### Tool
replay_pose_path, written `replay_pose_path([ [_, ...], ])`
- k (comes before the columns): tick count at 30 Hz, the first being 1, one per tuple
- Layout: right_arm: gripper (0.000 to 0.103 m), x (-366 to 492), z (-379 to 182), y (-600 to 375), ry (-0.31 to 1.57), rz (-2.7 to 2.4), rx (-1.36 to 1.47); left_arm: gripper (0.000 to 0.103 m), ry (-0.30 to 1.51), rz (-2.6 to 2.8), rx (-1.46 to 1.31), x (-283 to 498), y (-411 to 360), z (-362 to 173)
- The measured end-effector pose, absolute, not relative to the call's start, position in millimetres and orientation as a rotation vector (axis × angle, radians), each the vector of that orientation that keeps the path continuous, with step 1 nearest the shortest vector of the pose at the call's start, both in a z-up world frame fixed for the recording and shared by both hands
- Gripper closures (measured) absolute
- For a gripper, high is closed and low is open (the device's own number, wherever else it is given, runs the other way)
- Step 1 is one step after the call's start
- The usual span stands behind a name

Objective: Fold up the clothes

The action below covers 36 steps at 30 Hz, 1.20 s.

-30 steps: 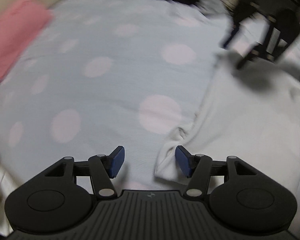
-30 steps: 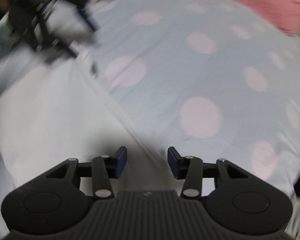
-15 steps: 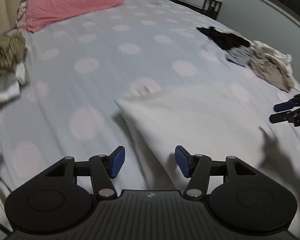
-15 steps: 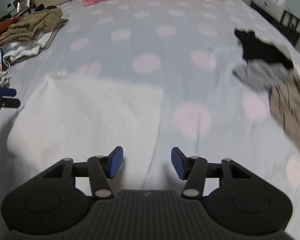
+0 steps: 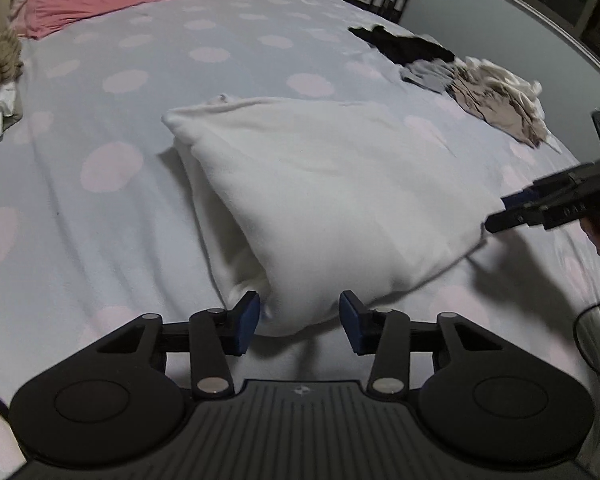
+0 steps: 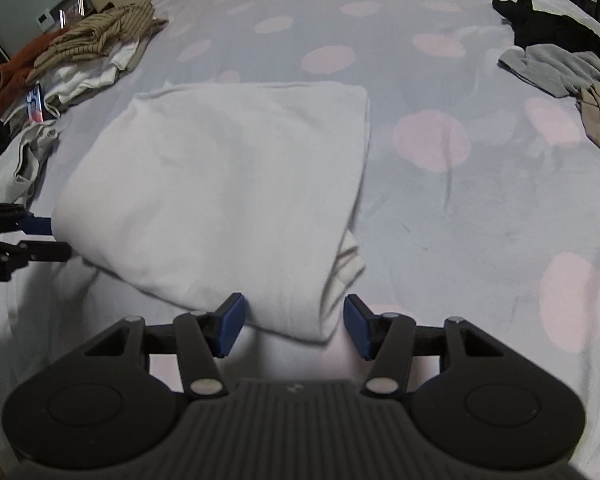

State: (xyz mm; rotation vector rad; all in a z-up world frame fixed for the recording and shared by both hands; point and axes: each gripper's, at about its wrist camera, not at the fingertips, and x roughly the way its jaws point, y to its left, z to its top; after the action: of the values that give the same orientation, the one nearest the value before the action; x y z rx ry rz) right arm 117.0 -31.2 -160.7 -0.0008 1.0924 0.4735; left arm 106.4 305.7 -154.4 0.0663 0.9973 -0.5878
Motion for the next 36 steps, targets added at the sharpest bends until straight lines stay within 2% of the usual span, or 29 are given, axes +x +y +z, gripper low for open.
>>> replay_pose_path([
  [2, 0.045, 116, -158, -29, 1.076, 0.483, -0.010, 0.069, 1.001, -0.587, 0.042, 107, 308, -157],
  [5, 0.055, 114, -158, -27, 1.080, 0.514, -0.012, 0.078, 1.018, -0.603, 0.029, 109, 312, -162],
  [7, 0.084, 114, -161, -25, 1.096, 0.522, -0.021, 0.084, 1.037, -0.624, -0.022, 113, 321, -165],
  [10, 0.091, 118, -162, -33, 1.128, 0.550, 0.026, 0.089, 1.048, -0.665, -0.145, 121, 343, -166],
  [14, 0.094, 127, -134, -52, 1.087, 0.614, 0.082, 0.090, 1.010, -0.676, -0.240, 123, 366, -153],
  [17, 0.094, 128, -121, -54, 1.071, 0.655, 0.073, 0.090, 1.065, -0.659, -0.220, 126, 365, -161],
  [20, 0.094, 128, -141, -45, 1.125, 0.623, 0.036, 0.090, 1.138, -0.653, -0.157, 128, 353, -183],
  [25, 0.094, 124, -188, -26, 1.200, 0.576, -0.054, 0.088, 1.150, -0.659, -0.151, 131, 349, -191],
  [29, 0.090, 131, -183, -32, 1.199, 0.569, 0.001, 0.082, 1.138, -0.650, -0.187, 125, 360, -183],
  [30, 0.082, 132, -181, -33, 1.205, 0.579, 0.010, 0.079, 1.142, -0.635, -0.174, 125, 360, -179],
  [31, 0.066, 134, -179, -35, 1.214, 0.581, 0.010, 0.077, 1.145, -0.621, -0.162, 125, 361, -174],
  [33, 0.049, 136, -172, -39, 1.216, 0.576, 0.014, 0.075, 1.147, -0.593, -0.146, 125, 362, -165],
  [36, 0.046, 141, -159, -42, 1.188, 0.554, 0.058, 0.071, 1.129, -0.561, -0.181, 133, 367, -152],
])
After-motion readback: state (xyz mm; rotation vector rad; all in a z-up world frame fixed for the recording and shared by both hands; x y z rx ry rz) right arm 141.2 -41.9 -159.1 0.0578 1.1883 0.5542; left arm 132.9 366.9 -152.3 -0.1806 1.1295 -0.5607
